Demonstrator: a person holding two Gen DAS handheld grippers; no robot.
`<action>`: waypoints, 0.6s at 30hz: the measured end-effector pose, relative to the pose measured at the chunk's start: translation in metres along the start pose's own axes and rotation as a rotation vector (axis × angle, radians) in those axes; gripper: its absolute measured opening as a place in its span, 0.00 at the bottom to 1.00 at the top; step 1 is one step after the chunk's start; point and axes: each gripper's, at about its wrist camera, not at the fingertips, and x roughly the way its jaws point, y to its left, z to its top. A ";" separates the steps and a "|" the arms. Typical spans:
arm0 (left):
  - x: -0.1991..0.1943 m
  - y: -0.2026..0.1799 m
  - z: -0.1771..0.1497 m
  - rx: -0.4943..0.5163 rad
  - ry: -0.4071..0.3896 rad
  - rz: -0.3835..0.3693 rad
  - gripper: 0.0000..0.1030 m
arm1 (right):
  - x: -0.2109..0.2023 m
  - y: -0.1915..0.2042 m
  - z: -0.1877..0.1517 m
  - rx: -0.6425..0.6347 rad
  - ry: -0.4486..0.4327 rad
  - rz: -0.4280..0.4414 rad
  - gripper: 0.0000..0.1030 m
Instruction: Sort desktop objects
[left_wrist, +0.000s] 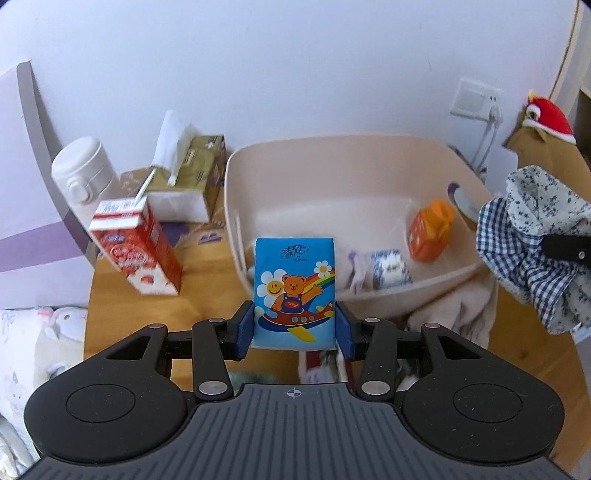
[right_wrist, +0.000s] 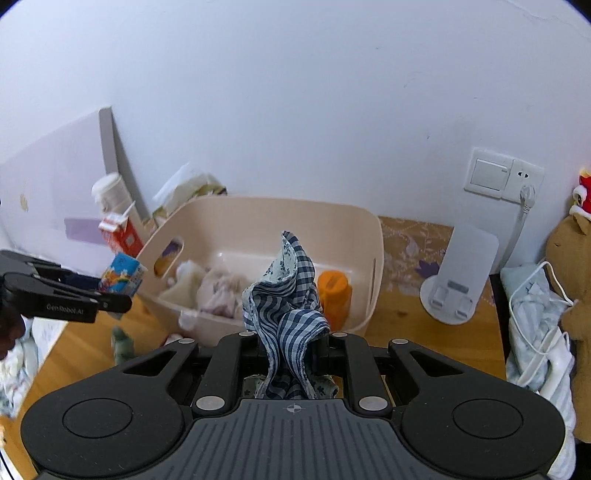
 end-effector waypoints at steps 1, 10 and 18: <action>0.001 -0.002 0.004 -0.001 -0.004 -0.001 0.45 | 0.002 -0.002 0.003 0.006 -0.004 -0.001 0.15; 0.022 -0.016 0.035 0.014 -0.019 0.014 0.45 | 0.026 -0.010 0.037 0.021 -0.044 0.010 0.15; 0.042 -0.023 0.048 0.024 -0.011 0.035 0.45 | 0.059 -0.007 0.053 -0.005 -0.037 0.042 0.15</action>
